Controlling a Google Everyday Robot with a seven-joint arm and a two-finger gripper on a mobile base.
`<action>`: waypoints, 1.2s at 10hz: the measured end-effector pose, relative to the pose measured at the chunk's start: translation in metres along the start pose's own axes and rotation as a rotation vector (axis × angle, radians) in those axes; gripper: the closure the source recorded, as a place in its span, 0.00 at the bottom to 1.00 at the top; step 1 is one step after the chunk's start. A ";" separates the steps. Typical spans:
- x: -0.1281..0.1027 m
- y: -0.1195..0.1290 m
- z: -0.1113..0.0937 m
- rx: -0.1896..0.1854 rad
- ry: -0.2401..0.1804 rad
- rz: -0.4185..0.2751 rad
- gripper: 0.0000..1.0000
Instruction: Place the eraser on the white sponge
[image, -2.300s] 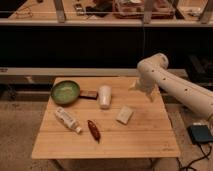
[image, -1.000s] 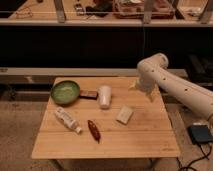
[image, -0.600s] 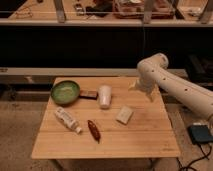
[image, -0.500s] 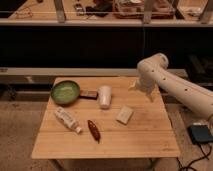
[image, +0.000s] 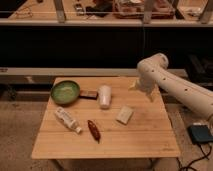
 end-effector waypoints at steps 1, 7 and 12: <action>0.000 0.000 0.000 0.000 0.000 0.000 0.20; 0.001 -0.002 0.000 0.004 0.001 -0.017 0.20; -0.006 -0.083 0.013 0.162 -0.028 -0.372 0.20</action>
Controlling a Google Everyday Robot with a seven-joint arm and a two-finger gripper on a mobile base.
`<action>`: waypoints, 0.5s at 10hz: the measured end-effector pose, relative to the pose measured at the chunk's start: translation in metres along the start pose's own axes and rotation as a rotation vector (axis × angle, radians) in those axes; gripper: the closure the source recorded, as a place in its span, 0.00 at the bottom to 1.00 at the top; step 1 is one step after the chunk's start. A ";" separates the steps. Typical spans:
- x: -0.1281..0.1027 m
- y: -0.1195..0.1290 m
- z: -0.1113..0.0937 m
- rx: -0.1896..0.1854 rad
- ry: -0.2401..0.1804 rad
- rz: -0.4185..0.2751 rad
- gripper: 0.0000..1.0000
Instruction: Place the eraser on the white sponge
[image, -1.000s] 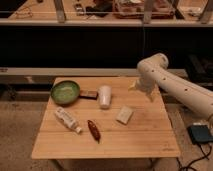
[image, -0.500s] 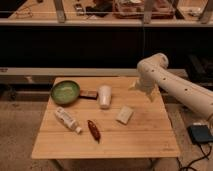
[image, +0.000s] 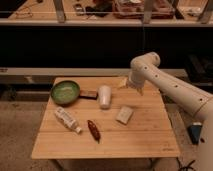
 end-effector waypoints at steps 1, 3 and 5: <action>0.003 -0.019 0.006 0.037 -0.010 -0.077 0.20; 0.007 -0.033 0.010 0.071 -0.013 -0.150 0.20; 0.010 -0.036 0.010 0.072 0.001 -0.169 0.20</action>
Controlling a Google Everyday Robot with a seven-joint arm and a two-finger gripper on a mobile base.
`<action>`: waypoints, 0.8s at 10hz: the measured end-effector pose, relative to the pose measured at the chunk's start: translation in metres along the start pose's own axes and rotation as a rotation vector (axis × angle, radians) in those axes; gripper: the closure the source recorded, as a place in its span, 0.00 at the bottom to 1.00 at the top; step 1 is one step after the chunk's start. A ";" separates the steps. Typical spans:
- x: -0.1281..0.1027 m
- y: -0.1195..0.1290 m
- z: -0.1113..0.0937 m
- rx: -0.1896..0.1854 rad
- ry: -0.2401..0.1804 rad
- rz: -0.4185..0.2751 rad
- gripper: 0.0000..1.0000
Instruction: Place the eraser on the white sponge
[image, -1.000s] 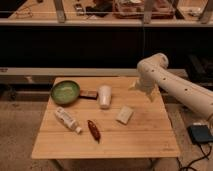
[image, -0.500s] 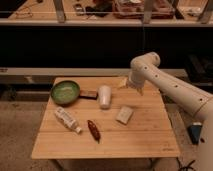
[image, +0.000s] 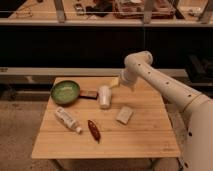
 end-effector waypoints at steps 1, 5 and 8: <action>0.009 -0.002 -0.003 -0.009 0.033 -0.039 0.20; 0.087 -0.050 -0.022 -0.049 0.261 -0.337 0.20; 0.103 -0.063 -0.025 -0.055 0.310 -0.401 0.20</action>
